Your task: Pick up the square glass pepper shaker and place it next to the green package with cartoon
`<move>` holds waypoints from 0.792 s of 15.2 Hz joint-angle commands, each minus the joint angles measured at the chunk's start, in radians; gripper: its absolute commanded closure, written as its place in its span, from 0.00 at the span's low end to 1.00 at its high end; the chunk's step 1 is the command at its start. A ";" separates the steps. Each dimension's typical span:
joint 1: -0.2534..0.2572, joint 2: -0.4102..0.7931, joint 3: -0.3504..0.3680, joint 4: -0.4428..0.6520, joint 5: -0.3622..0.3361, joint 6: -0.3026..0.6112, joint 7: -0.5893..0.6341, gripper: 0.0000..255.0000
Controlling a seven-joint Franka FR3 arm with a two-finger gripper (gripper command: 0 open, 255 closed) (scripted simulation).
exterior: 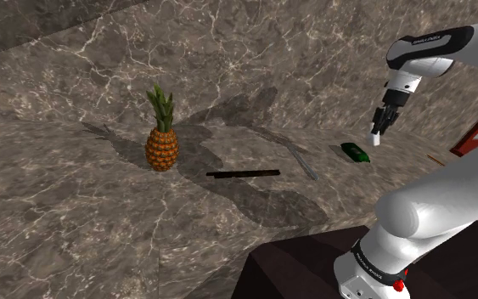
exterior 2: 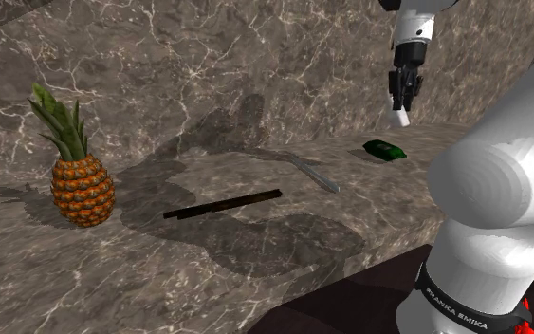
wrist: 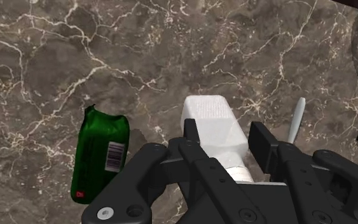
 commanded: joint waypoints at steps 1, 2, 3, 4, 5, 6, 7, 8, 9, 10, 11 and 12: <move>-0.002 0.003 -0.004 -0.022 -0.001 0.026 -0.005 1.00; -0.002 0.006 -0.006 -0.034 -0.001 0.040 -0.006 1.00; -0.003 0.009 -0.007 -0.045 0.000 0.053 -0.007 1.00; -0.003 0.012 -0.009 -0.055 0.000 0.067 -0.008 1.00; -0.003 0.015 -0.010 -0.066 0.001 0.080 -0.009 1.00; -0.003 0.019 -0.012 -0.076 0.002 0.094 -0.010 1.00; -0.004 0.023 -0.014 -0.086 0.003 0.108 -0.011 1.00; -0.004 0.027 -0.015 -0.096 0.004 0.121 -0.013 1.00; -0.004 0.032 -0.017 -0.106 0.005 0.135 -0.014 1.00; -0.004 0.036 -0.019 -0.116 0.006 0.149 -0.016 1.00; -0.004 0.041 -0.020 -0.125 0.007 0.163 -0.018 1.00; -0.004 0.046 -0.022 -0.134 0.009 0.177 -0.019 1.00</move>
